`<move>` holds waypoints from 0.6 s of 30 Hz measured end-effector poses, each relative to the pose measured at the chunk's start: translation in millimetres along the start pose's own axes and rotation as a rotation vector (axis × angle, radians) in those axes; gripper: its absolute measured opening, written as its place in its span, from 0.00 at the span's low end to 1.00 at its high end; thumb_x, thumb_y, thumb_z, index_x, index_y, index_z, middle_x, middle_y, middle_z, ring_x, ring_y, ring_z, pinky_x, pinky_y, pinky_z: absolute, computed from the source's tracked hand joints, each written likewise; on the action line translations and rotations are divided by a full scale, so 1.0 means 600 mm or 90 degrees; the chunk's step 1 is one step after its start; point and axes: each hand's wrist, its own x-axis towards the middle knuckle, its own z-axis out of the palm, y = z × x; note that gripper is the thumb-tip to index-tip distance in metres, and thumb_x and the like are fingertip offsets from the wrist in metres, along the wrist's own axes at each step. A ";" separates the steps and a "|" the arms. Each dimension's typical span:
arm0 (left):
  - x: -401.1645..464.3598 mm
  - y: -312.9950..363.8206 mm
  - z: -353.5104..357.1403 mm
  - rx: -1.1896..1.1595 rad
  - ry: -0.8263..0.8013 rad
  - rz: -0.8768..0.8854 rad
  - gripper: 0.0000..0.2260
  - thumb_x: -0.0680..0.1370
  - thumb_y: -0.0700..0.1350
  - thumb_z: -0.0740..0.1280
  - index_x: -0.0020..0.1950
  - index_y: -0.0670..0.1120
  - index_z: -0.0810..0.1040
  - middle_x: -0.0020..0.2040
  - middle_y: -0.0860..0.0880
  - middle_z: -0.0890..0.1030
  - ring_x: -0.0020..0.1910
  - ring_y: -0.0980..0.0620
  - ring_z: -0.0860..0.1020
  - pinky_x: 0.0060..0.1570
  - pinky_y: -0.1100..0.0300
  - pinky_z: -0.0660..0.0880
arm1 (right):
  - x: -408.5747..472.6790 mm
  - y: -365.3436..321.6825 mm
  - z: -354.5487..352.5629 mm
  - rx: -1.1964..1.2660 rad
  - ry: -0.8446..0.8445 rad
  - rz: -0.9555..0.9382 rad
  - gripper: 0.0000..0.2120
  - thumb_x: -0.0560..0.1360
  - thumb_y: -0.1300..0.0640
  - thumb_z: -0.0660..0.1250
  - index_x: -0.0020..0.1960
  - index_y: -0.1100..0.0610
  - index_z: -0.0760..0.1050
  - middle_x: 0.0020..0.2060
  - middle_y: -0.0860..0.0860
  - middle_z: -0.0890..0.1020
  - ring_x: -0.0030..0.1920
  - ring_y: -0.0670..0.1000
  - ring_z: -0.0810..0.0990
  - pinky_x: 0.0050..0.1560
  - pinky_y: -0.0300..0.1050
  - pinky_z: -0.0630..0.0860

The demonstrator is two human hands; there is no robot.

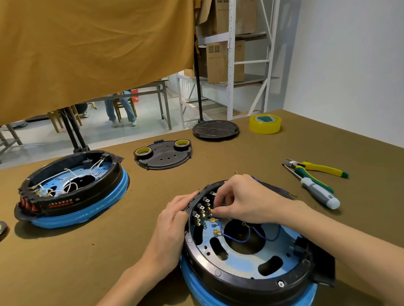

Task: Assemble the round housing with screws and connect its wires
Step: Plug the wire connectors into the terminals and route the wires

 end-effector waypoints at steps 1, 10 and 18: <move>0.000 0.000 0.000 0.000 -0.001 0.000 0.25 0.75 0.59 0.53 0.67 0.56 0.79 0.62 0.59 0.81 0.68 0.54 0.76 0.69 0.43 0.72 | 0.000 0.001 0.001 0.001 0.005 -0.002 0.06 0.74 0.50 0.77 0.40 0.50 0.86 0.28 0.45 0.82 0.29 0.43 0.77 0.30 0.36 0.69; 0.001 -0.002 -0.001 0.013 0.004 0.002 0.30 0.75 0.60 0.52 0.70 0.50 0.78 0.65 0.57 0.80 0.69 0.55 0.75 0.71 0.44 0.71 | -0.004 0.000 -0.005 0.043 -0.003 -0.007 0.05 0.74 0.53 0.77 0.41 0.53 0.87 0.32 0.48 0.85 0.32 0.45 0.81 0.33 0.39 0.74; 0.001 -0.001 0.000 -0.004 0.007 0.004 0.31 0.75 0.60 0.52 0.70 0.49 0.78 0.65 0.56 0.80 0.67 0.58 0.76 0.68 0.51 0.74 | -0.005 -0.003 0.001 0.012 0.032 -0.009 0.06 0.75 0.53 0.76 0.41 0.53 0.88 0.31 0.46 0.85 0.32 0.43 0.81 0.32 0.33 0.72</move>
